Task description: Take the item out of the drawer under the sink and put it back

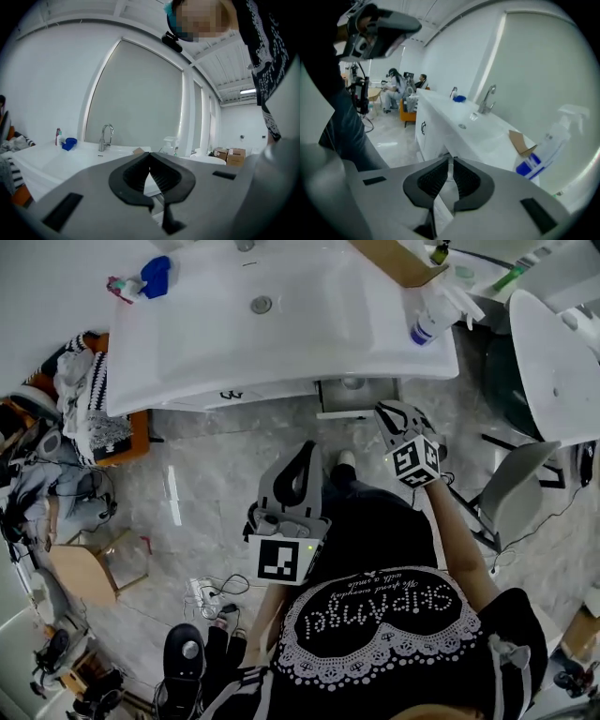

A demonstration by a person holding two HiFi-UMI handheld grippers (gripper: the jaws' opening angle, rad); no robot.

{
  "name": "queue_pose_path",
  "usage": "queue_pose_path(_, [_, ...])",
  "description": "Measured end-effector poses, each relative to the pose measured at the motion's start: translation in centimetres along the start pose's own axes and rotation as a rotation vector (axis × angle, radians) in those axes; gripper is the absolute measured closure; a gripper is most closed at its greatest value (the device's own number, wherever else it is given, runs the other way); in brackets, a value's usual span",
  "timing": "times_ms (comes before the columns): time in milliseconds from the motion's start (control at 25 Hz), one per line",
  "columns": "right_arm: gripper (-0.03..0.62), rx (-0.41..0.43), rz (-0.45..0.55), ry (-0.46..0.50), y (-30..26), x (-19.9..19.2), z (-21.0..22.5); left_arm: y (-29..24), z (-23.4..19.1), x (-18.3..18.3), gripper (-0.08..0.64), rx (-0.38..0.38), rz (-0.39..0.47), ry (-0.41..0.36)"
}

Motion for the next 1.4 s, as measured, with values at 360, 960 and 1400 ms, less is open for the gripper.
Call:
queue_pose_path(360, [0.528,0.192,-0.199,0.198,-12.8,-5.1,-2.8,1.7,-1.7,-1.0,0.554,0.190,-0.056,0.026])
queue_pose_path(960, [0.503,0.300,-0.323,0.275,-19.7,-8.1,-3.5,2.8,-4.8,-2.6,0.554,0.375,-0.122,0.105])
queue_pose_path(1400, [0.503,0.388,-0.458,0.277,-22.2,-10.6,-4.9,2.6,-5.7,-4.2,0.554,0.401,-0.177,0.144])
Point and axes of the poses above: the fingertips, and each gripper's own axes: y backward along the fingers, z to its right, x out of its top, the point moved 5 cm from there along y, backward along the fingers, and after that the axes turned 4 degrees about y, right-handed, at the moved point
